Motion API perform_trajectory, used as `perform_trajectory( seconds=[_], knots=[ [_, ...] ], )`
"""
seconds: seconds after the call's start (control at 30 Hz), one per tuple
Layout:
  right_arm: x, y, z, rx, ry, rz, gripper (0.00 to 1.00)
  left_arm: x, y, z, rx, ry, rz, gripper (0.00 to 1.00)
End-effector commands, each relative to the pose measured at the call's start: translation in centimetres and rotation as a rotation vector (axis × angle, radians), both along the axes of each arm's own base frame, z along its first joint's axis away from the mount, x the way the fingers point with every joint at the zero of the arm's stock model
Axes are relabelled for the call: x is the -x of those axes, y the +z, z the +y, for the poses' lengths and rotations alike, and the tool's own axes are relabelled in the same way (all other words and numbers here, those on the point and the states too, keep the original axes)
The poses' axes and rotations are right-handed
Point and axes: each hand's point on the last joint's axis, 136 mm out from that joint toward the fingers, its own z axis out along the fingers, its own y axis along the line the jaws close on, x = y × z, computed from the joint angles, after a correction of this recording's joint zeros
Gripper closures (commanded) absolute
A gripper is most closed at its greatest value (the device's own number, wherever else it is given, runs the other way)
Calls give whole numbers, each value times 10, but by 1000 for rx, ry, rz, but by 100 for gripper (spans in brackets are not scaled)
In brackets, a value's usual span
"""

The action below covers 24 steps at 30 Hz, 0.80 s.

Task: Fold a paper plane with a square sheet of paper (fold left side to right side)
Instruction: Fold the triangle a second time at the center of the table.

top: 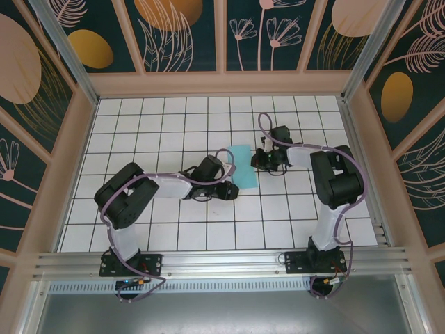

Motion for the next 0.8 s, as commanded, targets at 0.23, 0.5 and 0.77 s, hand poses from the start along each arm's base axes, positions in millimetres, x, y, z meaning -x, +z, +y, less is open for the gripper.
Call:
perform_trajectory(
  seconds=[0.23,0.5,0.77],
  knots=[
    [-16,49,-7,1,-27,-132,83,-14,41,51,13,118,26,58],
    [-9,77,-31,30,-74,-210,56,-47,61,18,128,79,-9,45],
    [13,72,-42,12,-76,-207,52,-80,51,-14,131,17,-25,43]
  ],
)
